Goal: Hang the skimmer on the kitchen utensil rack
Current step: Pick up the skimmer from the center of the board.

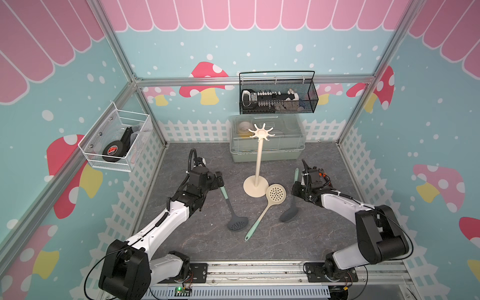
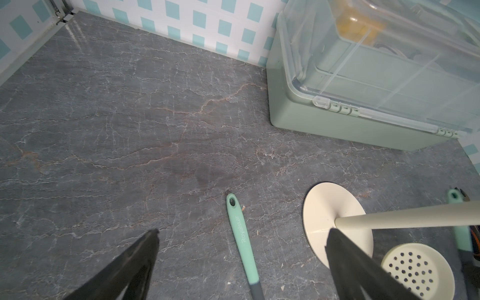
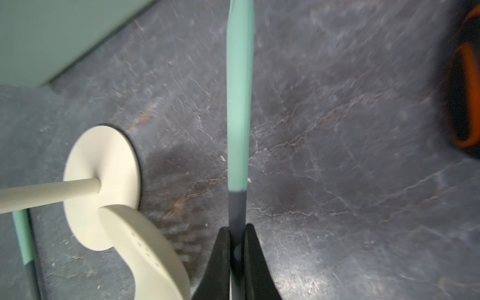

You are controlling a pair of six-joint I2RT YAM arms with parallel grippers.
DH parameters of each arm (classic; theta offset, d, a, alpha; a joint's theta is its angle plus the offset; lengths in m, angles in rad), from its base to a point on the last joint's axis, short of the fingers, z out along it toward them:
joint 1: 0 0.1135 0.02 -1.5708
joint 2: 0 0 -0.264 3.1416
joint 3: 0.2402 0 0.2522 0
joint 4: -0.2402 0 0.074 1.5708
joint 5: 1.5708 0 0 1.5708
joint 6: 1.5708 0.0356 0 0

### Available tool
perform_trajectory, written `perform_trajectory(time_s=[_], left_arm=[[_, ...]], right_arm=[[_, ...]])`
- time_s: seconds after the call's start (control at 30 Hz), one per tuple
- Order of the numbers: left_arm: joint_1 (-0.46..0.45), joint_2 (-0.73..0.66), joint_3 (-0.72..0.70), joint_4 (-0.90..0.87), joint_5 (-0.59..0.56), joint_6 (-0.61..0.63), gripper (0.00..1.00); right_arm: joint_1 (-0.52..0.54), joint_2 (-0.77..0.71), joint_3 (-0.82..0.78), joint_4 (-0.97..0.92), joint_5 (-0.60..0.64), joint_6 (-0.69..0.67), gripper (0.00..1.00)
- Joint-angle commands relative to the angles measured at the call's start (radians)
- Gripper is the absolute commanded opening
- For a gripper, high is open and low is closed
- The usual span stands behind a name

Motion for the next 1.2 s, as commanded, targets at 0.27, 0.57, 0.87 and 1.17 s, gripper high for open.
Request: perform_trajectory(time_s=[0.27,0.57,0.87,1.17], left_arm=[[-0.002,0.004,0.029,-0.027,0.008,-0.017,0.99],[0.000,0.027,0.037,-0.009,0.076,-0.008,0.99],[-0.001,0.028,0.021,0.053,0.181,0.009,0.99],[-0.001,0.042,-0.005,0.150,0.286,-0.001,0.99]], right_arm=[[-0.066,-0.310,0.094,-0.015,-0.137,-0.077,0.00],[-0.082,-0.385,0.059,0.335,-0.482,0.008,0.00],[-0.083,-0.383,0.064,0.639,-0.706,0.133,0.00],[-0.083,-0.249,0.017,1.203,-0.927,0.504,0.00]])
